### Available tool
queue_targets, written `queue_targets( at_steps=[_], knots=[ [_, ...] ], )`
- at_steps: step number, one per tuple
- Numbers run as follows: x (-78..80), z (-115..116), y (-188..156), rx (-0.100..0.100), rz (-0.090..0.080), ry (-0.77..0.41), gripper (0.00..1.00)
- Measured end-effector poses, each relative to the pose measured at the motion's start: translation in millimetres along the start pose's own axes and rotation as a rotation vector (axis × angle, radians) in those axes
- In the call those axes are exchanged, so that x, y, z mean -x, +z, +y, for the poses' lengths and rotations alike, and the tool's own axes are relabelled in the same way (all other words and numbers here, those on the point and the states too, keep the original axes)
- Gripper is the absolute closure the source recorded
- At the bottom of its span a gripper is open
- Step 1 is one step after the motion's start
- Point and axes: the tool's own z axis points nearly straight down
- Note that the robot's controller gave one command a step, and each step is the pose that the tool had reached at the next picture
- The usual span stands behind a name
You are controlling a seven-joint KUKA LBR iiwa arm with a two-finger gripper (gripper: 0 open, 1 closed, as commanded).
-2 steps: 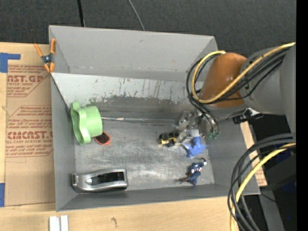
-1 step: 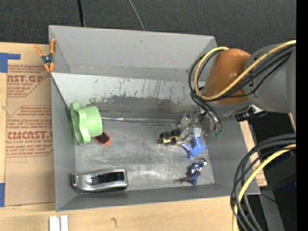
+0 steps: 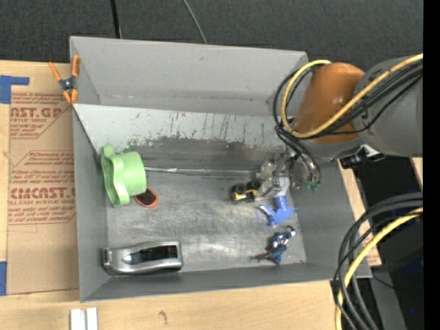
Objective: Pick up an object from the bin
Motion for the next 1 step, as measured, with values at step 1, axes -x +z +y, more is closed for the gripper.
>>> queue_targets(
  at_steps=[1],
  knots=[
    [0.7,0.2,-12.8,0.0,-0.005,0.0,1.0]
  ],
)
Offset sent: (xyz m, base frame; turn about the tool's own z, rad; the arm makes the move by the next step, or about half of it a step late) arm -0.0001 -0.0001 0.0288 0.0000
